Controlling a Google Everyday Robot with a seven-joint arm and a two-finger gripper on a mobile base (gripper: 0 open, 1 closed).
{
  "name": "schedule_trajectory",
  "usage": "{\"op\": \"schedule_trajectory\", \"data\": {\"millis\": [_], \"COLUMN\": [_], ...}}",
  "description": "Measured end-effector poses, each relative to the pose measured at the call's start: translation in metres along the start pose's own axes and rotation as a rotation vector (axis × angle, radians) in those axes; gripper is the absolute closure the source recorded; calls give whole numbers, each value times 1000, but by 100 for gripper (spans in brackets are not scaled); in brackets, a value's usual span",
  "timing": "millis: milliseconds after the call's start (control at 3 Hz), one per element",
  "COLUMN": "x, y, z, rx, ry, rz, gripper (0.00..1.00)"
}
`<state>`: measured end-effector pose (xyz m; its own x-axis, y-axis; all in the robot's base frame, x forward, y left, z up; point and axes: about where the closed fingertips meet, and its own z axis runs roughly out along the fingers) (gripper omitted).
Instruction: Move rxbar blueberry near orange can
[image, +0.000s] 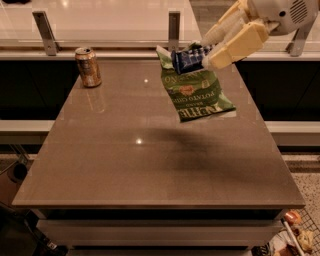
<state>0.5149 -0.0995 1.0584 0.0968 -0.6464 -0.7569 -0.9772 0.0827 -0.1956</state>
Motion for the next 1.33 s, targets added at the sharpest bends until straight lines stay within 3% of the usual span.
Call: {"op": "schedule_trajectory", "data": {"millis": [333, 667, 1333], "x": [0, -2, -5], "y": [0, -1, -3], "z": [0, 2, 5], "rx": [0, 2, 5], "ry": [0, -3, -7], "rz": [0, -2, -6], "gripper": [100, 83, 36]}}
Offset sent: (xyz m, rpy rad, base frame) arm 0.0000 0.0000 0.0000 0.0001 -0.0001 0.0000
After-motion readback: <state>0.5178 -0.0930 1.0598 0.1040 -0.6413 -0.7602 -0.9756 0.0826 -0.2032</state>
